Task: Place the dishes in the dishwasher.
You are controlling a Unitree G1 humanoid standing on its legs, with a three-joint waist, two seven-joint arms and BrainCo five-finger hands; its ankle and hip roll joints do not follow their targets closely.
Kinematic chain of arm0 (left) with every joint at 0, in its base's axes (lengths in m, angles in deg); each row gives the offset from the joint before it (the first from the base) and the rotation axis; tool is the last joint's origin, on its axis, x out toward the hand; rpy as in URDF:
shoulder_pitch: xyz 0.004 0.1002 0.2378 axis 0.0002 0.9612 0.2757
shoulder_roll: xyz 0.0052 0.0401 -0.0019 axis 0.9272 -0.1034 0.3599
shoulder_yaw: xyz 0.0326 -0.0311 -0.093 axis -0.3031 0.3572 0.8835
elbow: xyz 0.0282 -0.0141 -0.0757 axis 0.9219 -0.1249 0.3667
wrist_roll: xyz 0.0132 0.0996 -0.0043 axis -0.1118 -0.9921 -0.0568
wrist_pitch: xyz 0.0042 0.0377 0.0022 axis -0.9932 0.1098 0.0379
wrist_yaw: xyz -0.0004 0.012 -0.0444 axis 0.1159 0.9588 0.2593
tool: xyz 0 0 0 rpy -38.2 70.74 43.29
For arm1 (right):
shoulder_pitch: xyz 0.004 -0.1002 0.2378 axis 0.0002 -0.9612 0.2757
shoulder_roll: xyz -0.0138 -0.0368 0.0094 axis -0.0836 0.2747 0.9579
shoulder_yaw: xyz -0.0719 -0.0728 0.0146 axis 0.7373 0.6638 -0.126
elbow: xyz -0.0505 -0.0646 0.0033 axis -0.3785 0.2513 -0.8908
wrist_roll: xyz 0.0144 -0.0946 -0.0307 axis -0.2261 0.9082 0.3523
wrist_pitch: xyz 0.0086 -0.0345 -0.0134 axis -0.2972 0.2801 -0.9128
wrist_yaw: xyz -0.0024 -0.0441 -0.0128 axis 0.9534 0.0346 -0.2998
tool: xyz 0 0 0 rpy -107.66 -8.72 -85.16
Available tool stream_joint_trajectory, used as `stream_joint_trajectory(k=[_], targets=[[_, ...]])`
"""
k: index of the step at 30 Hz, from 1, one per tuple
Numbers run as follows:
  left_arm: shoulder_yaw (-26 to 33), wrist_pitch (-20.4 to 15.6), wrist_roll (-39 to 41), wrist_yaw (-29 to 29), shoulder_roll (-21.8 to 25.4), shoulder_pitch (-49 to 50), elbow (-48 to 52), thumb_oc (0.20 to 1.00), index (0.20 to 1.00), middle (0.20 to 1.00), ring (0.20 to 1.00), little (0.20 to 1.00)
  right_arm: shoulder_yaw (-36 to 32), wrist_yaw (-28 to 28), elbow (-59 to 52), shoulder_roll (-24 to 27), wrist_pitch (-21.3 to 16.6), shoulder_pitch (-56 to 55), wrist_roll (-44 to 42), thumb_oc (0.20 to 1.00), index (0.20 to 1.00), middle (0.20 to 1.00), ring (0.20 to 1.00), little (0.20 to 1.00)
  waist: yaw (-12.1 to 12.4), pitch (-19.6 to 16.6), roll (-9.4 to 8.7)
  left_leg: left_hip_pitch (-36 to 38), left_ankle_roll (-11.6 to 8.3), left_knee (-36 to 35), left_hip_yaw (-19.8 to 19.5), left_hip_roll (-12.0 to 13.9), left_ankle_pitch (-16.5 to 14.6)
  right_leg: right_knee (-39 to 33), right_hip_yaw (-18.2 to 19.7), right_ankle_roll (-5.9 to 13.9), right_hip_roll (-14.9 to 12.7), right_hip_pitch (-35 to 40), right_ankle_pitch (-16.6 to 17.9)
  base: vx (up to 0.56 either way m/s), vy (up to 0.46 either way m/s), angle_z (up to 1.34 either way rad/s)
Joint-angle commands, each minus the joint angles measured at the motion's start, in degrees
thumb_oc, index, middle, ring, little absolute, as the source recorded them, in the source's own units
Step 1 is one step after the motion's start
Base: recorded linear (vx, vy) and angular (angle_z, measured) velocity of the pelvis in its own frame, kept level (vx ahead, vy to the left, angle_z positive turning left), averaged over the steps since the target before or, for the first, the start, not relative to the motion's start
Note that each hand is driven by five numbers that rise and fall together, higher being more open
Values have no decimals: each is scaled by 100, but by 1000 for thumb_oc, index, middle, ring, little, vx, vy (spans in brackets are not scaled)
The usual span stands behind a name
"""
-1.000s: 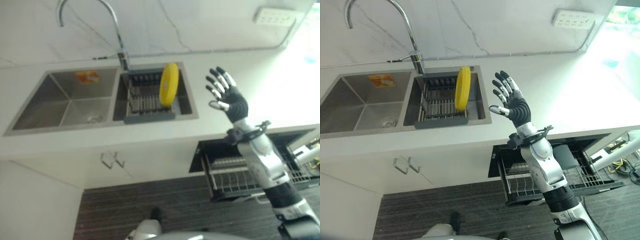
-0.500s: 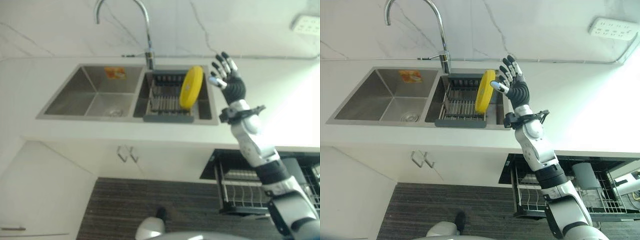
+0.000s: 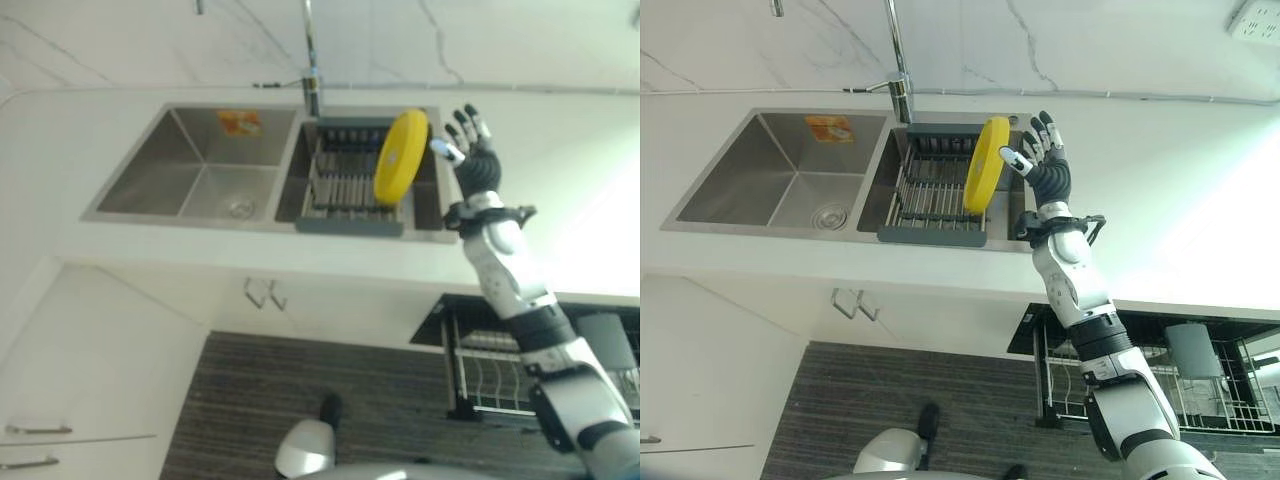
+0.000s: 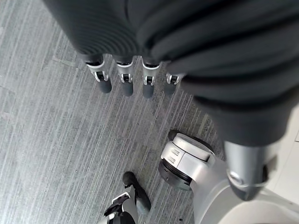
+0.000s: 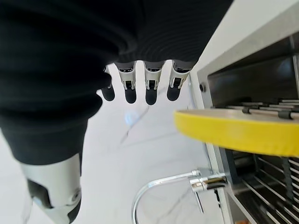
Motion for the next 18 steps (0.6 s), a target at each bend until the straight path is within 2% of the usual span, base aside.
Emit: stream_joint_trajectory(k=[1,5,8,18], targets=[[-433,23,-210,-47,188,-129,-436,1000,1000,1000,1000,1000,-55,-125,8,212,-556,601,-140,1000,1000,1000,1000,1000,59,-260,93,-43,-92,99,-76,214,-433,618,241,-18,-183,-289,-494,0,0,0],[-417,-10,-276,-53,210,-87,-445,1000,1000,1000,1000,1000,-124,-143,49,236,-415,570,-156,1000,1000,1000,1000,1000,48,-242,119,-1,-88,94,-87,207,-446,624,239,-15,-200,-278,-490,60,-4,0],[-495,20,-275,-90,215,-103,-419,1000,1000,1000,1000,1000,-11,126,438,218,-209,675,-206,1000,1000,1000,1000,1000,71,-130,171,-50,-91,113,-167,182,-418,665,289,-21,-224,-333,-493,84,11,0],[-544,-16,-190,-91,258,-119,-387,1000,1000,1000,1000,1000,23,126,596,183,-118,828,-188,1000,1000,1000,1000,1000,115,21,244,-116,-71,132,-252,135,-385,770,267,-10,-302,-399,-502,19,11,2]])
